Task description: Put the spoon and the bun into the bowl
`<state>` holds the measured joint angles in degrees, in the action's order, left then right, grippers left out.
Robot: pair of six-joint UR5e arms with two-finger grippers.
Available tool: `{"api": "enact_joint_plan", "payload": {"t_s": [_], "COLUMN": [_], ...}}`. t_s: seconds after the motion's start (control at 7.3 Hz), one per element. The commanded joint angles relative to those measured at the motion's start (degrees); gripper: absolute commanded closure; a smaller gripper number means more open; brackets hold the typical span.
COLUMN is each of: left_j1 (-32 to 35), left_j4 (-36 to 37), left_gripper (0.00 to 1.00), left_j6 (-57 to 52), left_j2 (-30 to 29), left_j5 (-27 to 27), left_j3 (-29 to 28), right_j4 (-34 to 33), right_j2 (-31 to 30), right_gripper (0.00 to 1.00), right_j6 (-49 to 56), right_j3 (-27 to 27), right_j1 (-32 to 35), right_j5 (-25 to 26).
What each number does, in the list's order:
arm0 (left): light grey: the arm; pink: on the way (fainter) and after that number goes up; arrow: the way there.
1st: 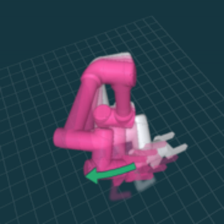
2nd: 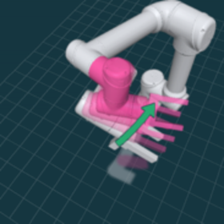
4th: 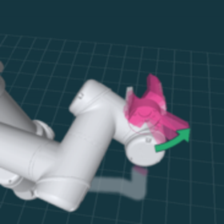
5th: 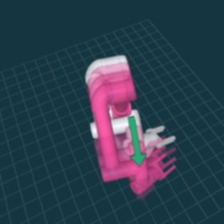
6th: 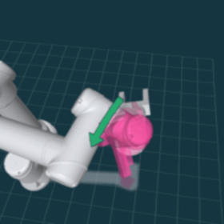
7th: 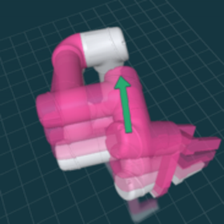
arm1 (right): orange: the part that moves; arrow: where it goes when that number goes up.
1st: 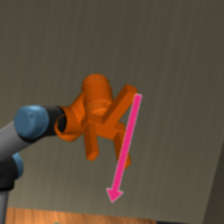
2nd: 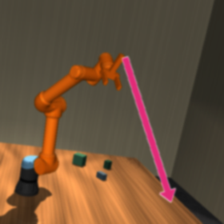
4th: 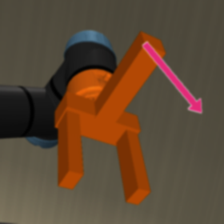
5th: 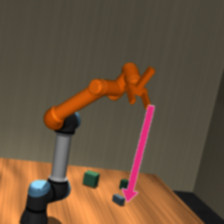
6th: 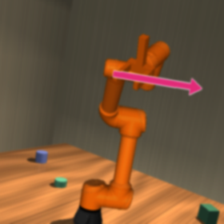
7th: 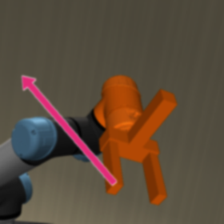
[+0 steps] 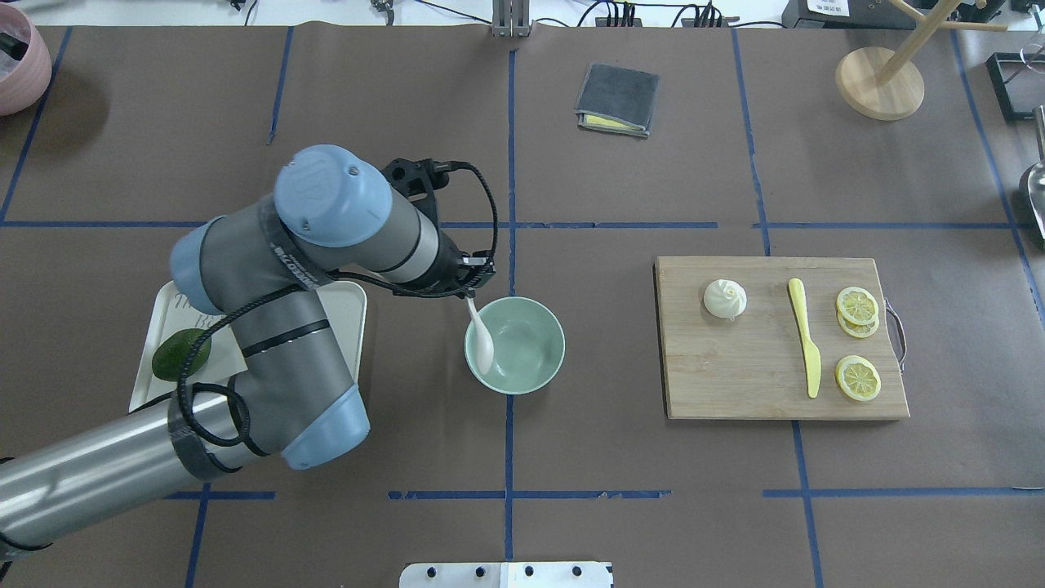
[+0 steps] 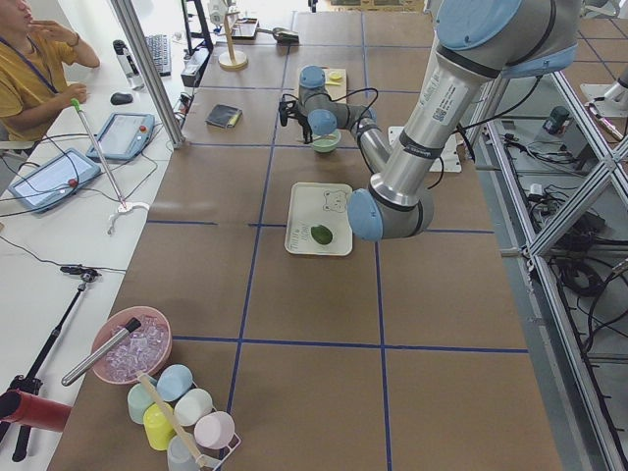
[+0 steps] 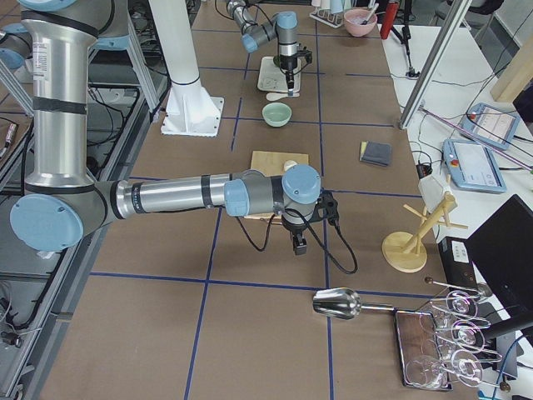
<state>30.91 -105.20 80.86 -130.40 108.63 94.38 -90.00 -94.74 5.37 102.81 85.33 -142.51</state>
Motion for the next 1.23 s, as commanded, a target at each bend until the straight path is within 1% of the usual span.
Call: {"api": "enact_joint_plan", "payload": {"t_s": [0.0, 0.14, 0.27, 0.41, 0.55, 0.68, 0.82, 0.96, 1.1], "left_j1": [-1.47, -1.47, -1.38, -1.38, -1.47, -1.56, -1.47, -1.3, -1.03], "left_j4": [-0.18, -0.36, -1.4, -1.85, -3.24, -3.26, -3.26, -3.08, -2.99], "left_gripper": [1.0, 1.0, 1.0, 1.0, 1.0, 0.71, 0.42, 0.0, 0.0], "left_j6": [1.23, 0.88, 0.7, 0.61, 0.61, 0.61, 0.18, -4.52, -7.18], "left_j2": [-4.16, -4.43, -4.52, -4.52, -4.17, -2.77, -1.45, 0.47, 4.23], "left_j5": [-2.02, -3.06, -5.94, -6.58, -6.68, -6.68, -6.68, -6.76, -6.85], "left_j3": [-2.53, -2.62, -3.06, -4.19, -4.81, -4.47, -3.51, -1.94, 2.69], "right_j4": [0.96, 1.67, 4.98, 9.97, 10.81, 10.9, 13.69, 19.28, 26.13], "right_j2": [0.0, 0.0, -0.09, -0.79, -0.88, -0.71, -0.62, -0.53, -0.09], "right_gripper": [0.0, 0.0, 0.0, 0.0, 0.0, 0.0, 0.0, 0.0, 0.0], "right_j6": [-0.28, -3.58, -9.18, -11.07, -12.22, -13.97, -18.34, -26.73, -37.69], "right_j3": [0.73, 0.99, 1.86, 1.78, 1.87, 2.13, 2.39, 2.48, 2.48], "right_j1": [-1.74, -2.71, -4.11, -4.64, -5.52, -7.01, -8.94, -12.09, -15.6], "right_j5": [-0.49, -0.75, -0.58, -0.66, -0.93, -1.1, -1.19, -0.93, -0.49]}}
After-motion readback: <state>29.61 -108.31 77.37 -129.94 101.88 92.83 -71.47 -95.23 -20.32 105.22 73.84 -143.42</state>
